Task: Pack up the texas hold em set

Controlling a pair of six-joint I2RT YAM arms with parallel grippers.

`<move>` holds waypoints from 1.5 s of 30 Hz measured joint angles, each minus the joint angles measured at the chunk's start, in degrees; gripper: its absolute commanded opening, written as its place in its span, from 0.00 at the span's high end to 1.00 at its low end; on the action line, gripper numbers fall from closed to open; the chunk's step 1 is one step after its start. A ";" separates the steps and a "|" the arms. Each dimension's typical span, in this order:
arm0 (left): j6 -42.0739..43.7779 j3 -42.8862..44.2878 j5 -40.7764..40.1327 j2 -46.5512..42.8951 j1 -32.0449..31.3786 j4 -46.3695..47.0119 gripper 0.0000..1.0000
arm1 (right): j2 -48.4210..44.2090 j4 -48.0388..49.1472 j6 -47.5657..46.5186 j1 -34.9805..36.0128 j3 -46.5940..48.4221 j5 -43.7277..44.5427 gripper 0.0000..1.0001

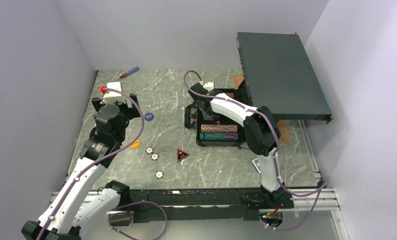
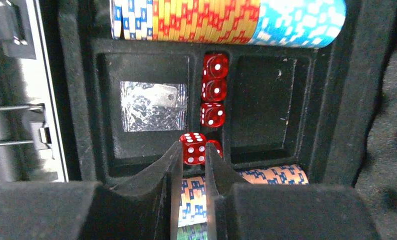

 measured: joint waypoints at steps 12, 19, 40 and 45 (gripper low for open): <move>-0.66 0.00 2.75 1.05 0.00 -0.02 0.01 | 1.95 -2.27 2.32 -0.02 0.02 1.36 1.00; -0.76 0.00 3.65 1.05 0.00 0.00 0.01 | 1.92 -2.27 0.17 -0.11 0.26 3.98 0.81; -1.07 0.00 6.47 1.11 0.00 0.04 0.01 | 3.39 -3.52 -10.23 -6.82 -0.87 -4.61 0.64; -1.07 0.00 6.64 1.81 0.00 0.15 0.01 | 3.45 -3.19 -10.71 -7.41 -2.12 -6.34 0.65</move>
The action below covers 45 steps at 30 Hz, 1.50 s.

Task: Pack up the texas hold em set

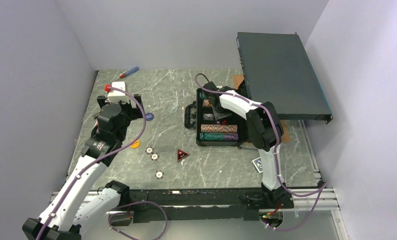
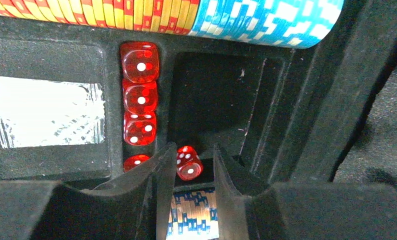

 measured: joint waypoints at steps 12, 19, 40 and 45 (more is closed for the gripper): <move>0.00 0.00 0.24 0.13 0.00 0.04 0.00 | -0.07 0.44 -0.20 -0.66 -1.42 -1.09 0.60; 0.00 0.00 0.42 0.46 0.00 0.04 0.01 | -0.70 1.33 -0.17 -1.49 -2.32 -3.17 0.63; -0.07 0.00 0.50 0.76 -0.02 0.04 0.01 | -1.53 5.70 -0.81 -1.81 -4.02 -3.54 0.94; -0.20 0.00 0.57 0.90 -0.02 0.04 0.01 | 0.22 3.58 -1.84 -1.81 -0.68 0.33 0.80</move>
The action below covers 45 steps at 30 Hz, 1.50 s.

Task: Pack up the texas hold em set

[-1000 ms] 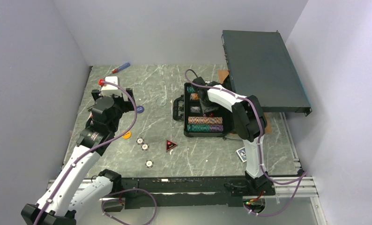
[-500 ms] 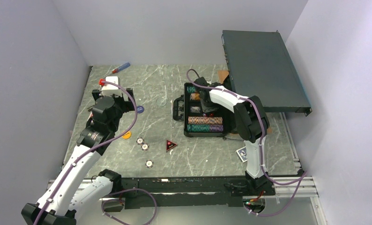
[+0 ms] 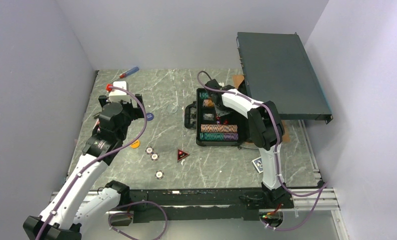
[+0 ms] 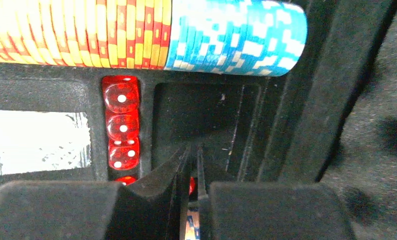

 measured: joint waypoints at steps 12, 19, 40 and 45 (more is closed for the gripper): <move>-0.04 0.00 0.44 0.66 0.00 -0.07 0.01 | -2.25 -3.54 -0.96 0.20 0.20 -8.63 0.58; -0.17 0.00 0.48 0.72 0.02 -0.04 0.01 | -3.04 -3.30 -0.28 0.24 -1.03 -7.98 0.56; -0.44 0.00 0.83 1.05 0.00 -0.04 0.01 | -4.48 -0.35 2.82 1.31 -4.28 -4.98 0.64; -0.57 0.00 0.85 1.33 0.00 -0.04 0.01 | -4.44 -0.09 3.13 2.38 -4.52 -2.05 0.63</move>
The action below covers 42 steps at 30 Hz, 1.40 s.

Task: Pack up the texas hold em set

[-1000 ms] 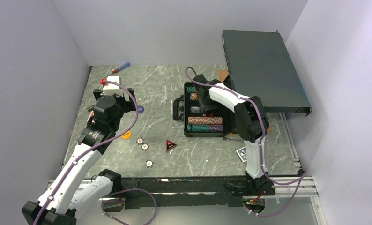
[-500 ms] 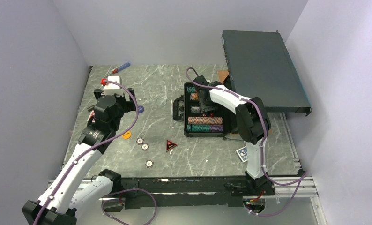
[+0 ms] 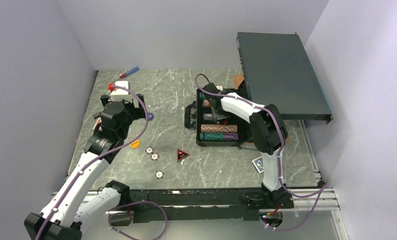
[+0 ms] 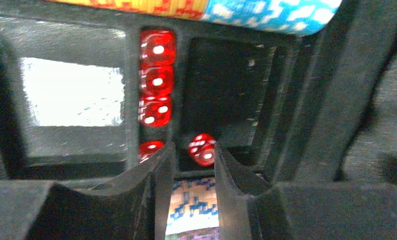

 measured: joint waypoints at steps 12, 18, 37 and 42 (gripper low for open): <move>-0.28 0.00 0.00 0.04 0.00 -0.09 0.01 | 1.70 -2.34 -0.63 -0.68 -1.66 8.66 0.56; -0.28 0.00 0.00 0.04 0.00 -0.11 0.01 | 1.70 -1.53 -1.92 -0.68 -1.88 9.25 0.55; -0.28 0.00 0.00 0.04 0.00 -0.13 0.01 | 1.42 4.28 -10.38 -0.66 -3.67 9.42 0.58; -0.28 0.00 0.00 0.04 0.00 -0.13 0.01 | 1.03 5.53 -12.37 -0.87 -4.33 8.48 0.63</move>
